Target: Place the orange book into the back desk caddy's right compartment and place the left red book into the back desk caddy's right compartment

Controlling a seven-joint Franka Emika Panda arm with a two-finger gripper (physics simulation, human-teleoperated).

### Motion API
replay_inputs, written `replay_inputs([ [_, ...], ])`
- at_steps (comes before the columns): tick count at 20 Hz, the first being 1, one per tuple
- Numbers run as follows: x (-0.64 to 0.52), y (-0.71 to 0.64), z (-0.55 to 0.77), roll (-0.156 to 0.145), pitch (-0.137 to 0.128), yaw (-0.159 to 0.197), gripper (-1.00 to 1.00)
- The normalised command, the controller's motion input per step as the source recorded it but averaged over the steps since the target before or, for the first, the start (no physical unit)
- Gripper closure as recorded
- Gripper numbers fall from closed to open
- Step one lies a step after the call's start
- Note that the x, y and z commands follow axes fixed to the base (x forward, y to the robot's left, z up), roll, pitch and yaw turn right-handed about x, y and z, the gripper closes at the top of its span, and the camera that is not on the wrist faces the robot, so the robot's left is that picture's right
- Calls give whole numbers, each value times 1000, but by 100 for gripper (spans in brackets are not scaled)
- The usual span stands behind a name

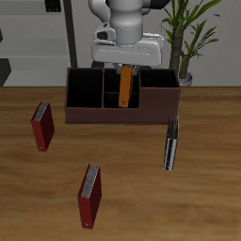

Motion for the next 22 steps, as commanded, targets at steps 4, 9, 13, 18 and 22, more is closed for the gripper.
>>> replay_inputs([
  [4,-445,196,195,20,5,-3,100],
  [9,-329,212,161,12,-13,2,100],
  [13,-265,156,97,20,-15,-21,100],
  [18,-507,252,55,29,-63,24,100],
  [22,-287,180,-22,6,-22,39,100],
])
